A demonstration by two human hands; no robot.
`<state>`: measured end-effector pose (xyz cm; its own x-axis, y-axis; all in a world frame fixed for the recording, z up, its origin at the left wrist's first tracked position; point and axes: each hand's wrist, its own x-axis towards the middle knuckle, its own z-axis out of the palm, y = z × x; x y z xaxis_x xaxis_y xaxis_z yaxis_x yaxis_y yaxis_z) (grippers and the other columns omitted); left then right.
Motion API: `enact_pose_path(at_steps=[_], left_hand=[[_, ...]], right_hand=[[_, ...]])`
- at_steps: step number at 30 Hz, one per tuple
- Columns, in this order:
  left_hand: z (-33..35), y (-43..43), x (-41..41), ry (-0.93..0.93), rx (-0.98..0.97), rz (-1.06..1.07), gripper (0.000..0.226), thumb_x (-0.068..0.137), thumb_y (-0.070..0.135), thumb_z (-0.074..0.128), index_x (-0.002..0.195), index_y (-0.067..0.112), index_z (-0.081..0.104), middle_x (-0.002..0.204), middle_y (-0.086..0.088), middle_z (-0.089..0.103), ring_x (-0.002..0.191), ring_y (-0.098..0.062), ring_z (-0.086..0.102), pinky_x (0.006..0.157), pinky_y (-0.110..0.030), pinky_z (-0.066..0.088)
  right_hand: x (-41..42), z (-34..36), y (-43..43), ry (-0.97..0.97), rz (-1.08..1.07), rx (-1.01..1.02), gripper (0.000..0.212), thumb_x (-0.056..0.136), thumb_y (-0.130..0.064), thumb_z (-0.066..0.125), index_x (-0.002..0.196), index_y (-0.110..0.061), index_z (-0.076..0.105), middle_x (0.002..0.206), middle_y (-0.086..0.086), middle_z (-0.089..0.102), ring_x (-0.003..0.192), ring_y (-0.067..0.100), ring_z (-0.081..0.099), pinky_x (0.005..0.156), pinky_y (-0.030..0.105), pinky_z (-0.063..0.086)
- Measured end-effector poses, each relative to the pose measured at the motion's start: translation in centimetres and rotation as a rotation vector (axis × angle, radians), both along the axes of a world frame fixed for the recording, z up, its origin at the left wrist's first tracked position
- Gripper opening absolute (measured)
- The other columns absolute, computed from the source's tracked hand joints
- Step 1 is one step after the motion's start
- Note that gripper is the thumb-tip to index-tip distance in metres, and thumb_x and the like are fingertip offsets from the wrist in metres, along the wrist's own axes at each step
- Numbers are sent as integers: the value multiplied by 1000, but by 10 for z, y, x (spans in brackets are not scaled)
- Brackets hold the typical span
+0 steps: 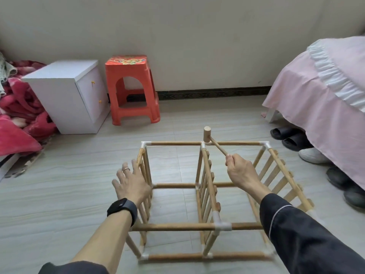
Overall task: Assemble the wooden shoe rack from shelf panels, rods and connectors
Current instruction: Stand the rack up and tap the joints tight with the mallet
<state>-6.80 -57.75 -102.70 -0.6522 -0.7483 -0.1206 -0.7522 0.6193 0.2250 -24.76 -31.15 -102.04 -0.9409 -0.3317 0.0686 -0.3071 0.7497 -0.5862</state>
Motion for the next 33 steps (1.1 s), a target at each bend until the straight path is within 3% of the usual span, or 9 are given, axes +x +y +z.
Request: enact_pose_path(at_steps=[3, 6, 9, 11, 14, 19, 24, 29, 33], left_hand=[[8, 47, -29, 116, -63, -221, 60, 98, 41, 47, 152, 19, 30, 160, -13, 26, 145, -30, 26, 114, -48, 32], [4, 108, -63, 167, 190, -290, 62, 100, 54, 39, 152, 21, 33, 155, -12, 35, 139, -29, 37, 110, -48, 39], [-5, 158, -86, 221, 449, -242, 59, 99, 51, 37, 149, 20, 30, 143, -14, 47, 128, -33, 46, 104, -50, 43], [-15, 179, -89, 259, 513, -217, 60, 101, 40, 37, 153, 22, 17, 136, -13, 52, 121, -35, 53, 96, -47, 47], [-26, 188, -84, 331, 507, -124, 45, 99, 27, 37, 143, 23, 26, 123, -8, 62, 103, -31, 61, 81, -42, 49], [-28, 189, -88, 314, 434, -113, 26, 98, 25, 34, 124, 18, 36, 114, -9, 65, 98, -34, 62, 77, -41, 44], [-28, 190, -88, 296, 419, -110, 29, 96, 21, 35, 125, 18, 36, 116, -10, 66, 98, -37, 63, 80, -43, 47], [-29, 190, -89, 297, 408, -100, 25, 96, 21, 36, 121, 18, 36, 115, -10, 66, 98, -38, 63, 76, -40, 43], [-30, 190, -88, 295, 387, -104, 26, 98, 22, 35, 123, 18, 35, 115, -9, 66, 96, -36, 63, 75, -40, 42]], right_hand=[[0, -5, 8, -20, -11, -15, 43, 107, -50, 26, 90, -22, 53, 77, 2, 62, 67, 20, 59, 55, 35, 39], [1, -9, 9, -39, -7, -7, 41, 106, -52, 26, 88, -23, 50, 77, 1, 62, 66, 18, 58, 52, 33, 35], [-5, -13, 10, -69, -9, 26, 41, 106, -53, 26, 92, -22, 50, 81, 1, 61, 69, 17, 57, 52, 33, 33], [-12, -17, 13, -87, -10, 59, 41, 106, -51, 26, 95, -20, 49, 83, 1, 60, 70, 17, 55, 52, 33, 32], [-22, -20, 18, -94, 10, 44, 40, 106, -50, 27, 94, -19, 50, 83, 2, 60, 72, 19, 56, 54, 34, 34], [-28, -19, 16, -67, 49, -103, 39, 106, -51, 26, 90, -26, 52, 76, 1, 63, 69, 19, 58, 55, 34, 36], [-32, -22, 1, -108, 51, 197, 43, 108, -48, 21, 102, -17, 49, 88, 4, 57, 82, 29, 55, 69, 40, 40], [-31, -5, -6, 36, 57, -91, 44, 108, -45, 25, 100, -14, 54, 79, 6, 64, 70, 28, 59, 64, 44, 48], [-25, -4, -10, 242, 54, -265, 36, 110, -43, 24, 100, -16, 46, 61, -2, 56, 52, 20, 54, 47, 32, 35]])
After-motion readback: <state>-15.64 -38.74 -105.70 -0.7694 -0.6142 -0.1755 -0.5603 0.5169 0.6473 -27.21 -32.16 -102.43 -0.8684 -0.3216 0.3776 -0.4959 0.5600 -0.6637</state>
